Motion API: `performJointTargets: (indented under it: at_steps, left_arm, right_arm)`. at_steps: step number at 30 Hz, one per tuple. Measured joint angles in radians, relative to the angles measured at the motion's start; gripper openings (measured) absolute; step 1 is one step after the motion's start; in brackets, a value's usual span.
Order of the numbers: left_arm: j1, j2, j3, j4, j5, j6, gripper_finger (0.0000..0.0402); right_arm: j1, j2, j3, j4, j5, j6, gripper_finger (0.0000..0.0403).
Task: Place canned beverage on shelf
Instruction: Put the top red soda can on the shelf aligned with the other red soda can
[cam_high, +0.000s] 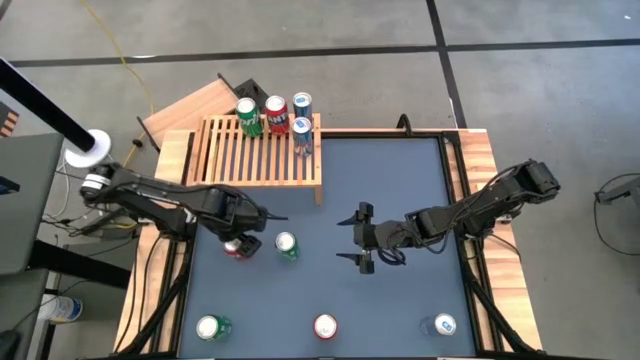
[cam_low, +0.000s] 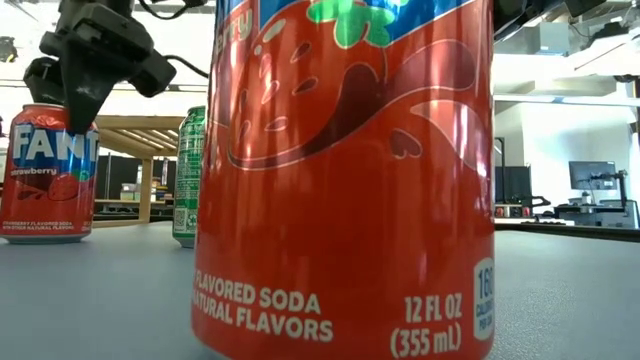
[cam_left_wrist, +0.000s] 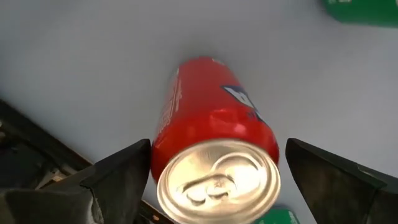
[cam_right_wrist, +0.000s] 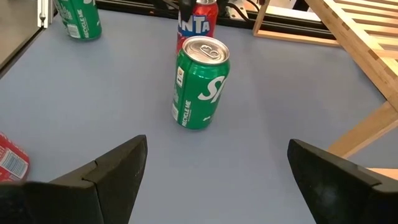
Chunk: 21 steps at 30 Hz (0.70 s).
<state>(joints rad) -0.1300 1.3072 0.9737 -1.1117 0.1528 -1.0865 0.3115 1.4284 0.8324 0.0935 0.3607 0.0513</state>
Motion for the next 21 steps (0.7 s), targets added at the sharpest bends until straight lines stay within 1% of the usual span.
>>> performJointTargets:
  at_steps: [5,11,15,21]
  left_arm:
    - [-0.02,0.045,0.0,0.031,-0.008,0.027,0.0357]
    - [-0.037,0.084,0.0,0.045,-0.019,0.022,0.0357]
    - [-0.047,0.087,0.0,0.053,-0.023,0.02,0.0357]
    - [-0.057,0.08,-0.001,0.059,-0.055,0.027,0.0355]
  right_arm:
    - [0.0,0.0,0.0,-0.004,0.0,0.001,0.038]
    - [0.0,0.0,0.0,-0.004,0.0,0.001,0.038]
    - [0.0,0.0,0.0,-0.004,0.0,0.001,0.038]
    - [0.0,0.0,0.0,-0.004,0.0,0.002,0.038]
